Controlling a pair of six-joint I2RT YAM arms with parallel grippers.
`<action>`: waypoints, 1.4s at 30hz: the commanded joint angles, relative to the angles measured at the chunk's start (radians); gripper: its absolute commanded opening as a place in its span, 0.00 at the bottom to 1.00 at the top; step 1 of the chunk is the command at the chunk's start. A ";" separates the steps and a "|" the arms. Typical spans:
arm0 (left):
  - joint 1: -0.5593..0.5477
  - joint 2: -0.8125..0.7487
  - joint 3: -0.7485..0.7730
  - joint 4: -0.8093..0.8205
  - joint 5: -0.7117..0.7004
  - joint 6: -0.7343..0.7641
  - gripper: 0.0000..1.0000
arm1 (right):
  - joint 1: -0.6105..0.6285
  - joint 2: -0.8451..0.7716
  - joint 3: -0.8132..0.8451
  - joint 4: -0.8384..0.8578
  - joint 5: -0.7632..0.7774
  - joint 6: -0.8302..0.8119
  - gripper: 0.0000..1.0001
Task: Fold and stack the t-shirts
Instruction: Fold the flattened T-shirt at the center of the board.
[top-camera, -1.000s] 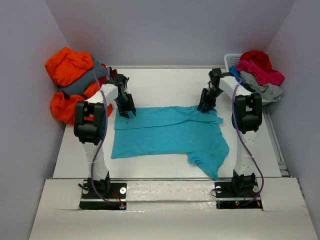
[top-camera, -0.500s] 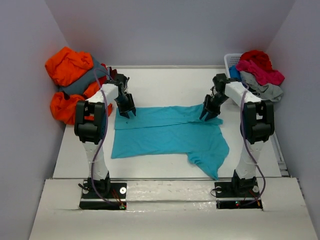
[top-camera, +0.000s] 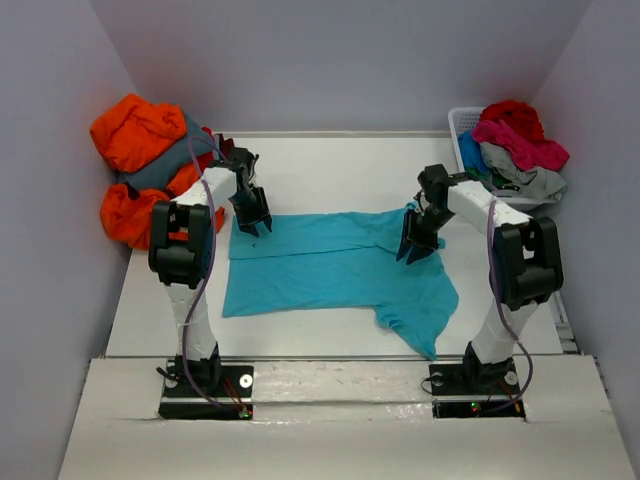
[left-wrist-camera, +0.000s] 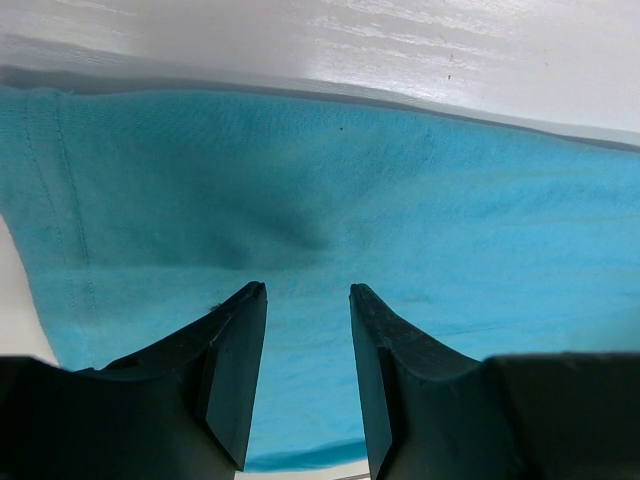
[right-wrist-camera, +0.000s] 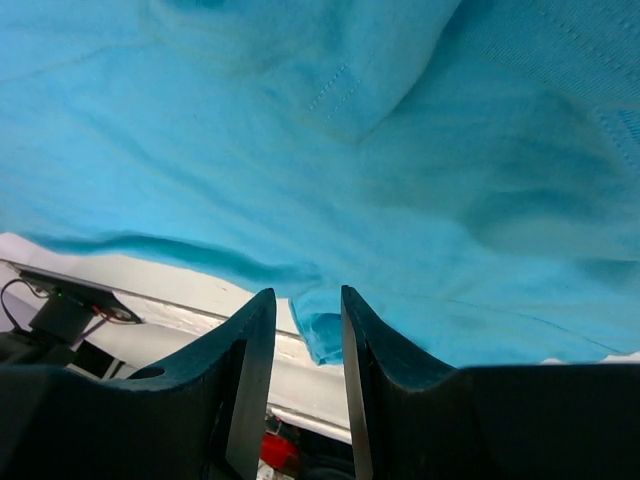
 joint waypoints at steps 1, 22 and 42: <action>-0.002 -0.027 0.008 -0.007 0.001 0.014 0.50 | -0.004 0.046 0.055 0.040 0.020 0.019 0.39; -0.002 -0.047 -0.005 -0.005 0.004 0.022 0.50 | -0.004 0.097 0.184 0.073 0.142 0.148 0.41; -0.002 -0.032 -0.002 -0.001 0.022 0.019 0.50 | -0.056 0.044 -0.051 0.234 0.097 0.270 0.40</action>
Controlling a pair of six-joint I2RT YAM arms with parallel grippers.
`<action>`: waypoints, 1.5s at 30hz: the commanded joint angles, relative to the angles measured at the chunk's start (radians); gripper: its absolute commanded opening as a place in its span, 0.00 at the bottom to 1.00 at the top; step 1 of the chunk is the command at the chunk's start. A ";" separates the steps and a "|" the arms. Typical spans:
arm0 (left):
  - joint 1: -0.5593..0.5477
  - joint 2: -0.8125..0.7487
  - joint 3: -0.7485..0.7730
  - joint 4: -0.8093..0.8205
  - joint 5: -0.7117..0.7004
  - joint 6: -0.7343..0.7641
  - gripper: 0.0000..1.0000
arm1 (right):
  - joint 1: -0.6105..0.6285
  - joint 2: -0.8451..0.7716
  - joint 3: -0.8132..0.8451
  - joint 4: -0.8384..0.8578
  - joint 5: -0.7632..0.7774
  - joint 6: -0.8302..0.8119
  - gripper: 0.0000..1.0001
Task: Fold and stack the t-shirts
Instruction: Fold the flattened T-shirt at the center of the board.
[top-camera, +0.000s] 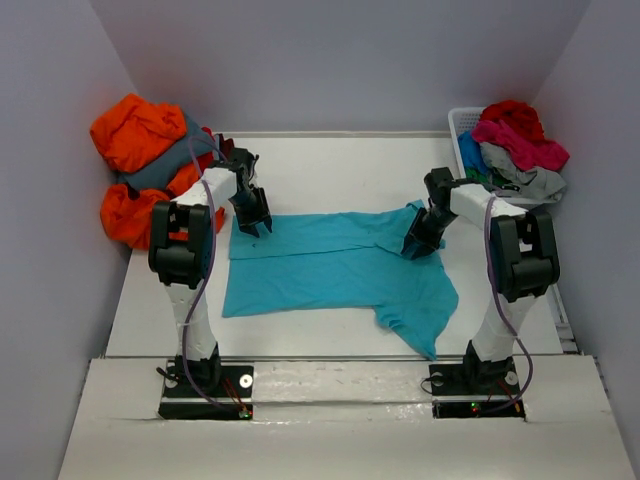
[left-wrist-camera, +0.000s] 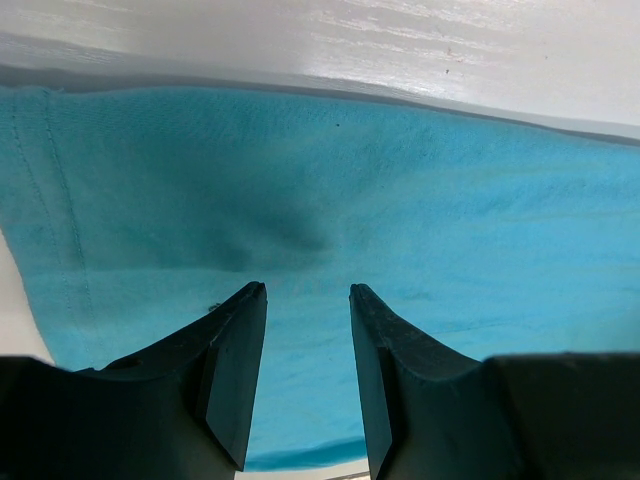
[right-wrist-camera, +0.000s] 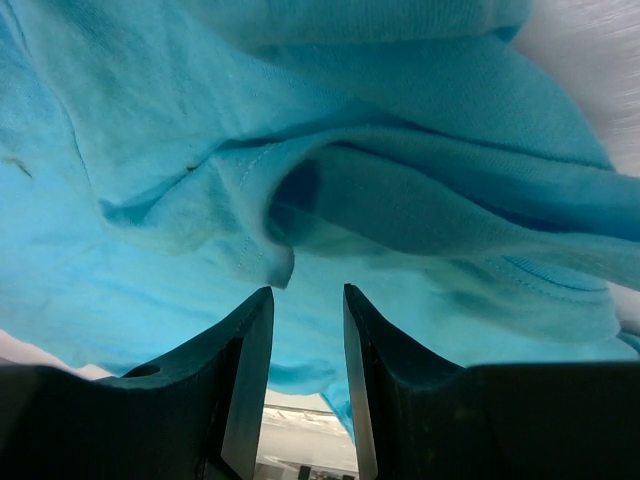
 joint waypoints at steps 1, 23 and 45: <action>-0.002 -0.030 0.003 -0.003 0.016 0.011 0.50 | 0.003 -0.022 -0.016 0.078 -0.023 0.024 0.40; -0.002 -0.027 0.000 0.003 0.014 0.011 0.50 | 0.013 0.003 -0.065 0.165 -0.044 0.018 0.20; -0.002 -0.035 -0.027 0.022 0.020 0.008 0.50 | 0.077 -0.086 0.113 -0.014 -0.081 -0.001 0.07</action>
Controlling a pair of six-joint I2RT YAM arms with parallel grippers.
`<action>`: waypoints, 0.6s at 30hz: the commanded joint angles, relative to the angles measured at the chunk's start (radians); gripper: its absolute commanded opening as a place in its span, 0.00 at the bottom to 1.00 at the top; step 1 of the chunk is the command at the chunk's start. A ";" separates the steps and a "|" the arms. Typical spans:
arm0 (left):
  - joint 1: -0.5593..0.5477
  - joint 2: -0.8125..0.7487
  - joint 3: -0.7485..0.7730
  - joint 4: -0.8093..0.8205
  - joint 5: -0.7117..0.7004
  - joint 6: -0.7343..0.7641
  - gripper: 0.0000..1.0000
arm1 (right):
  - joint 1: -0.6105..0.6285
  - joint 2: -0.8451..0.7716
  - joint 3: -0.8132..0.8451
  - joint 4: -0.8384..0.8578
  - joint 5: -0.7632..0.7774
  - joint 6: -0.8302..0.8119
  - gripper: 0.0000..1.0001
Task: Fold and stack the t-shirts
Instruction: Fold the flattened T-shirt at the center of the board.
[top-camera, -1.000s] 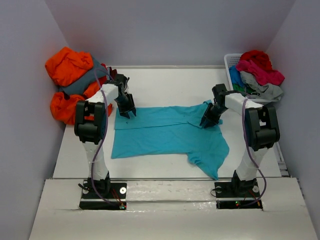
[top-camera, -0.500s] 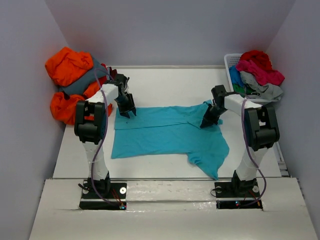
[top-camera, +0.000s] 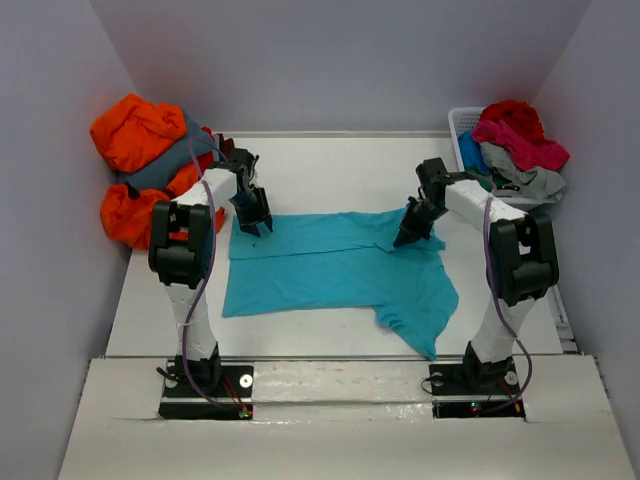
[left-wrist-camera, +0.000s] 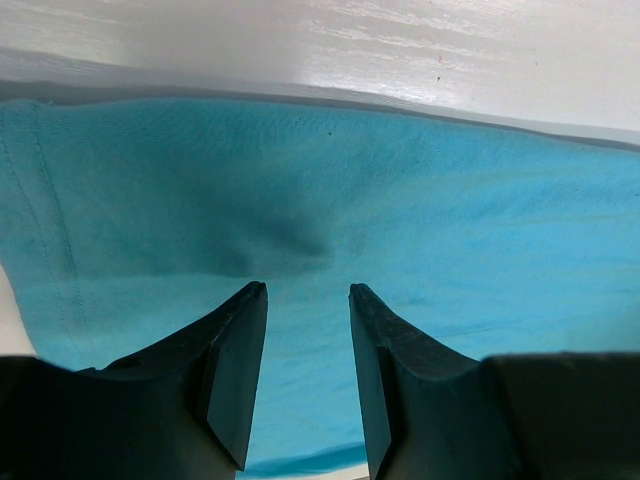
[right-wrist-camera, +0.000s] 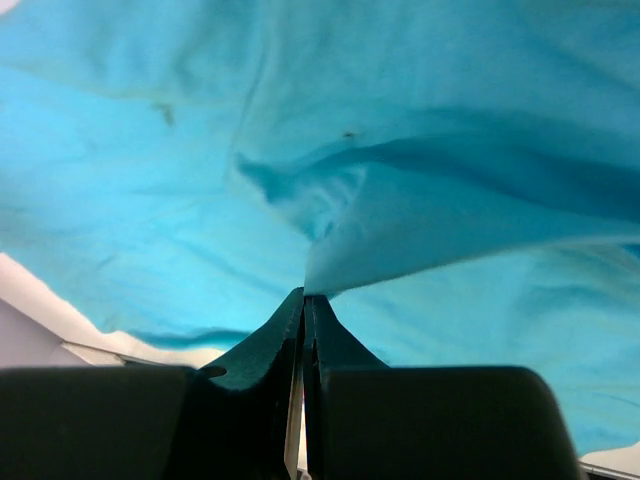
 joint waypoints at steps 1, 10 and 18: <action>-0.002 -0.035 -0.016 -0.003 0.012 0.009 0.50 | 0.030 -0.066 0.082 -0.066 -0.014 -0.007 0.07; -0.002 -0.038 -0.011 -0.006 0.017 0.012 0.49 | 0.059 -0.072 0.099 -0.108 -0.018 -0.002 0.07; -0.002 -0.044 -0.013 -0.008 0.020 0.013 0.49 | 0.103 -0.047 0.066 -0.128 -0.028 -0.013 0.07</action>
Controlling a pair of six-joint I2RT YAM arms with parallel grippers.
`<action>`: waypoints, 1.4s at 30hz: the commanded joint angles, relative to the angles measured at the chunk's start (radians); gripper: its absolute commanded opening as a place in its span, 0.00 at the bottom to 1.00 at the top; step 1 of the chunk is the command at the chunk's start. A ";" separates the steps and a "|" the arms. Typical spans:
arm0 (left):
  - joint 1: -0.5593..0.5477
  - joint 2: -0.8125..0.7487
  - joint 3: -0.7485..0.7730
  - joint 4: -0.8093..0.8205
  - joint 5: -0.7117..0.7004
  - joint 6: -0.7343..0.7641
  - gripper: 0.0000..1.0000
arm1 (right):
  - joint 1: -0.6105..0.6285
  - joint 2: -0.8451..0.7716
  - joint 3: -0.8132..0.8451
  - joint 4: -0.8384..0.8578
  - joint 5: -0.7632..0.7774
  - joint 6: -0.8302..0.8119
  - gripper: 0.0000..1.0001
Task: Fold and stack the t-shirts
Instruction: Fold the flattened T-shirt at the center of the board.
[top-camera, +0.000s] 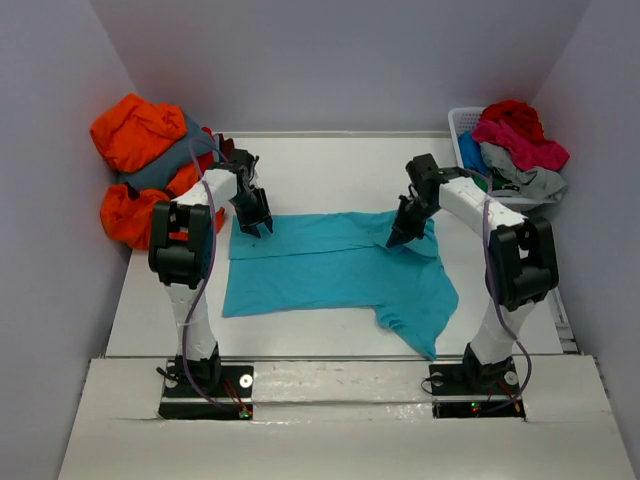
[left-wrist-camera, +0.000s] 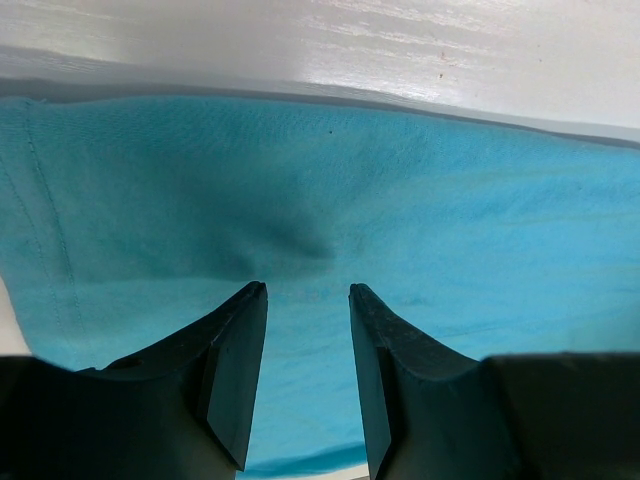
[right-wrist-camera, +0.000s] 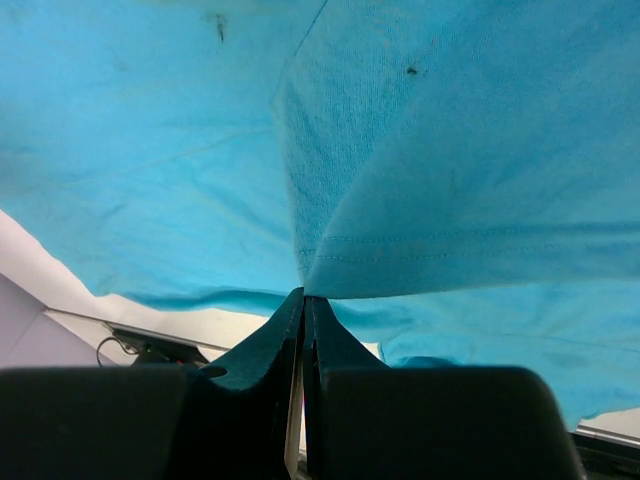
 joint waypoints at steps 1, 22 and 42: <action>-0.002 -0.044 -0.004 -0.013 0.015 0.011 0.49 | 0.032 -0.010 -0.003 -0.033 -0.024 -0.016 0.07; -0.002 -0.046 -0.007 -0.010 0.013 0.013 0.49 | 0.054 0.059 0.128 -0.078 0.152 -0.037 0.41; -0.002 -0.049 -0.012 -0.012 0.003 0.019 0.49 | -0.158 0.432 0.768 -0.229 0.216 -0.050 0.38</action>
